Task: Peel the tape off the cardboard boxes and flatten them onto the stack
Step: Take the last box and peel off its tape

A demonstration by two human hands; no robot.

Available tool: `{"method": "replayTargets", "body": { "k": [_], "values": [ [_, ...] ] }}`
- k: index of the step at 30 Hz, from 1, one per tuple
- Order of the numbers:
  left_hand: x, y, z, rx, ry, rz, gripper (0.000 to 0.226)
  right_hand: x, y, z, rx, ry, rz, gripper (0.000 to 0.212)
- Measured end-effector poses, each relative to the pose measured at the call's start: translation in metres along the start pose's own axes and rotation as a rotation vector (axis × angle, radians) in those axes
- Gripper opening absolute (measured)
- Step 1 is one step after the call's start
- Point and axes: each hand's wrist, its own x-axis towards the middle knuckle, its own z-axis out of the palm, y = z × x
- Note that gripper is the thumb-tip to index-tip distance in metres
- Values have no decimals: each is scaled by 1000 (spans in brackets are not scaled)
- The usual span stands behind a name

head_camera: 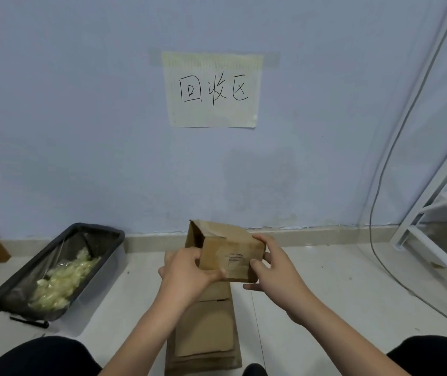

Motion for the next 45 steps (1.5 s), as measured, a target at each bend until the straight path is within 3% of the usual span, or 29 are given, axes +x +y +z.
{"method": "replayTargets", "body": {
  "k": [2,6,11,21,25,30,35,45],
  "values": [
    [-4,6,5,53,-3,26,20,-2,2,3,-118,15,-61,52],
    [-10,11,7,-267,-83,42,12,-6,5,3,-361,115,-173,53],
    [-12,9,11,-470,-110,21,16,-11,6,5,-560,223,-291,69],
    [-15,6,23,-476,-136,34,14,-10,12,7,-535,223,-305,70],
    [-14,6,29,-442,-133,21,38,-7,16,5,-502,229,-289,69],
    [-11,5,29,-462,-97,13,14,-5,17,4,-499,250,-323,64],
    [-12,5,27,-508,-108,9,13,-5,18,3,-517,228,-312,66],
    [-15,6,35,-487,-109,23,34,-10,14,4,-532,249,-273,66]
  ]
}}
